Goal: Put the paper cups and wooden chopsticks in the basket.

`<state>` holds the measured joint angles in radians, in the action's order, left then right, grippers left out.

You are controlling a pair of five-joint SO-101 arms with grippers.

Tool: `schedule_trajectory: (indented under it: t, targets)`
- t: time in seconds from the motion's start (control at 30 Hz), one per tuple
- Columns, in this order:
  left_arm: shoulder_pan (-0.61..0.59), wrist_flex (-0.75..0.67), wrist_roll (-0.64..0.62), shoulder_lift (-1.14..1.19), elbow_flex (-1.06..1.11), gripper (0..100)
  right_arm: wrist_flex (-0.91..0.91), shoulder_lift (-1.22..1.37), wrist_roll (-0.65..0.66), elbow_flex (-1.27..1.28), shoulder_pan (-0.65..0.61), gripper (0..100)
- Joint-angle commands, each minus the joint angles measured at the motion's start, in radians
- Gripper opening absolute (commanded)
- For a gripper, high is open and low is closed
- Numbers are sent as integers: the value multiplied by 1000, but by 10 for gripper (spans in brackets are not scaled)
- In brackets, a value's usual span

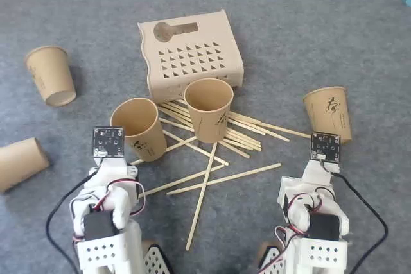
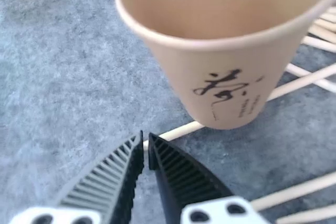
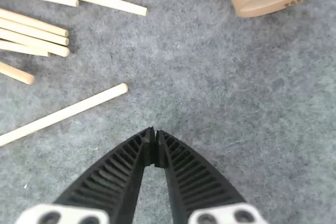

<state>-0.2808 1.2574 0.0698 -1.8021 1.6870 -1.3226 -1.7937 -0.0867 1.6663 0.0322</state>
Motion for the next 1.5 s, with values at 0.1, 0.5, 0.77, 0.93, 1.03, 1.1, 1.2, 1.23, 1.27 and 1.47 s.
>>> schedule_trajectory:
  t: [0.1, 0.5, 0.77, 0.93, 1.03, 1.1, 1.2, 1.23, 1.27, 1.47]
  targets:
    - [77, 5, -9, -15, -2, 12, 15, -22, -9, 17, -79, 6]
    - [72, 3, -5, -17, -87, 13, 22, -22, -8, 2, -116, 6]
    - [64, -87, -5, -17, -142, 13, 12, -22, -8, -98, 87, 6]
    - [6, -124, -12, -12, -274, 13, 16, -22, -6, -101, 154, 6]
    - [0, -86, -35, -9, -387, 13, 88, -22, 77, -98, 157, 6]
    - [3, -48, -60, -2, -458, 13, 134, -22, 232, -97, 163, 6]
    - [6, -32, -58, 94, -553, 13, 202, -22, 462, -97, 162, 6]
    - [3, -38, -55, 152, -587, 13, 225, -22, 440, -97, 165, 6]
    - [3, -40, -55, 218, -625, 13, 240, -22, 387, -103, 171, 6]
    - [9, -17, -60, 680, -937, 13, 254, -22, 313, -242, 223, 28]
